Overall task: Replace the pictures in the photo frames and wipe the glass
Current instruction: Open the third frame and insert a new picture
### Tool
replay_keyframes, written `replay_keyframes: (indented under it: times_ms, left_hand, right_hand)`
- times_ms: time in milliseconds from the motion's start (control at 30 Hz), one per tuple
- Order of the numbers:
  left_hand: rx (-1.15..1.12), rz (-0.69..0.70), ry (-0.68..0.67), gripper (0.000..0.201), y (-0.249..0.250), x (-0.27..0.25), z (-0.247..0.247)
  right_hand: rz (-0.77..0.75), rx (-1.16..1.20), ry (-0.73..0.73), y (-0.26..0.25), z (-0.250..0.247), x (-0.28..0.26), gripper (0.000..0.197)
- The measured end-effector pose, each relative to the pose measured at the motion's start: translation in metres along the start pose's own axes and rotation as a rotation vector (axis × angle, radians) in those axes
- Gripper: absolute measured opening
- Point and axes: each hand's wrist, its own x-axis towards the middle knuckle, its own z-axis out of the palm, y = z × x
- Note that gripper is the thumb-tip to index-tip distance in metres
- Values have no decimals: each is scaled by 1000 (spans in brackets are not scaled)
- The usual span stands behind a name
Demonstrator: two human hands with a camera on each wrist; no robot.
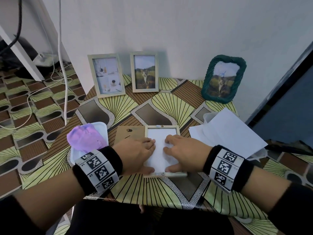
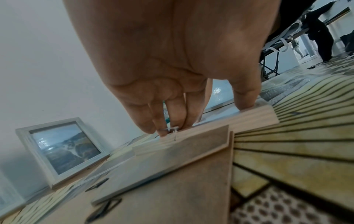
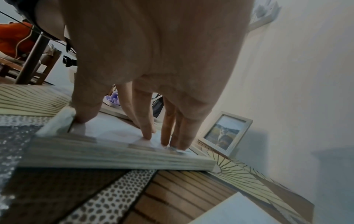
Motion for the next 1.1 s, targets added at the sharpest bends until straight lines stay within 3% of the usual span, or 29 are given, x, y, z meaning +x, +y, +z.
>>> replay_keyframes:
  times_ms: [100,333,400,500,633,1100]
  left_hand:
    - [-75,-20,74,79,0,-2,3]
    - [-314,-94,219,27,-12,11,-16]
    - [-320,-187,242,32,-16,18,-22]
    - [-313,-290,148,48,-23,30,-29]
    - [-234,-322,37,62,-25,40,-33]
    - [-327,-382,52,73,-26,43,-28]
  right_hand:
    - [19,67,54,-1,4,-2,64]
    - [160,311,252,10,-1,13,39]
    - [208,300,274,15,-3,22,39]
    - [261,267,229,21,-4,32,47]
    - [258,250,216,25,-2,39,53]
    - [278,276,208,26,-5,44,52]
